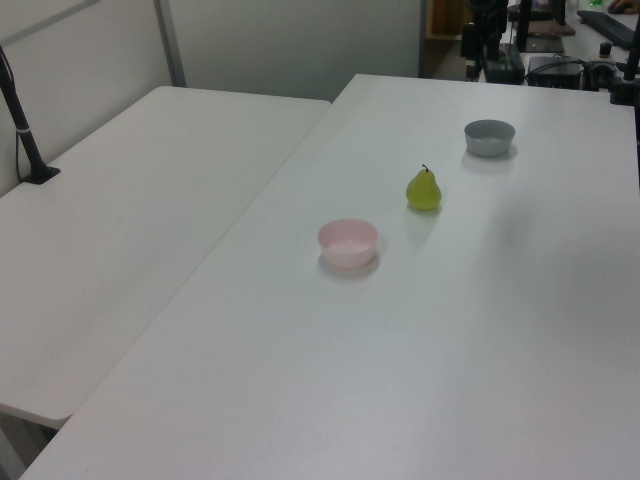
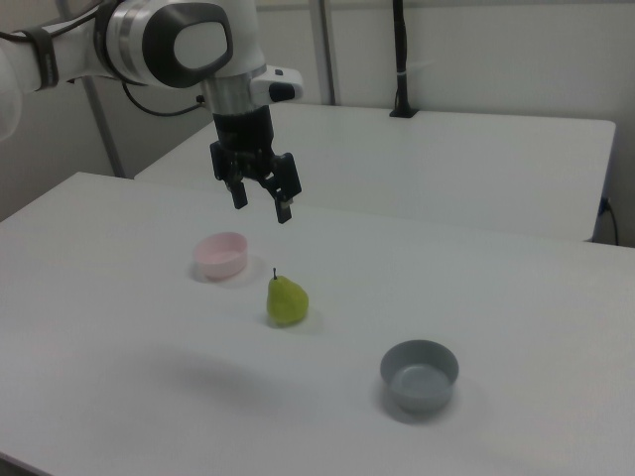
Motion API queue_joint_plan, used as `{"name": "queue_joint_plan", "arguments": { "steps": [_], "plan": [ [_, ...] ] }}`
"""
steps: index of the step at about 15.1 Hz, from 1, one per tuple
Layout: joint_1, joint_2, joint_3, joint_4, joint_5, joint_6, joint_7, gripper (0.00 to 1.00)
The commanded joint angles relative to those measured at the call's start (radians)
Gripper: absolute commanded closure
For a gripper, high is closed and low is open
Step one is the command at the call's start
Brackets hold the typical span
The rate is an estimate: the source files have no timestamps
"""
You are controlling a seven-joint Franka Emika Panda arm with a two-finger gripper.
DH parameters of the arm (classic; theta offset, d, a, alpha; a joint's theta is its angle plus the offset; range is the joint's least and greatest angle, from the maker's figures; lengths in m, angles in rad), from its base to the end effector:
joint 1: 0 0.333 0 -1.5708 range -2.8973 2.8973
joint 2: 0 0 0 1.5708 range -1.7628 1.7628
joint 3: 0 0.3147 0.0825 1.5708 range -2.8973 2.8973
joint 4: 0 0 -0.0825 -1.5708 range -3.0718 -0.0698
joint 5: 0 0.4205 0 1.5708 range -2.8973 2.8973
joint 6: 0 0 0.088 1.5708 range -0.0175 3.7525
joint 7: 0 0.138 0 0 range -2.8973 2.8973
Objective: Place the pear in the bowl
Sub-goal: 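Move the open gripper toward the green pear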
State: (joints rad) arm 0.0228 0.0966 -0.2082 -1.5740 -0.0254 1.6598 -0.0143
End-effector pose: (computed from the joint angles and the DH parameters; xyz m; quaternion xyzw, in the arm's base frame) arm 0.6147 -0.1138 0.5409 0.9962 -0.0838 -0.0066 0.0221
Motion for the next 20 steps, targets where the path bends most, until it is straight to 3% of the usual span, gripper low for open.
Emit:
{"name": "queue_joint_plan", "arguments": {
  "steps": [1,10,13,20],
  "plan": [
    [0.014,-0.008,-0.016,-0.006,-0.002,0.02,-0.018,0.0],
    [0.015,-0.005,-0.007,-0.006,0.001,0.021,-0.019,0.0],
    [0.058,0.018,-0.005,-0.005,0.001,0.02,-0.01,0.0],
    [0.098,0.189,-0.002,0.054,0.009,0.086,-0.088,0.0]
  ]
}}
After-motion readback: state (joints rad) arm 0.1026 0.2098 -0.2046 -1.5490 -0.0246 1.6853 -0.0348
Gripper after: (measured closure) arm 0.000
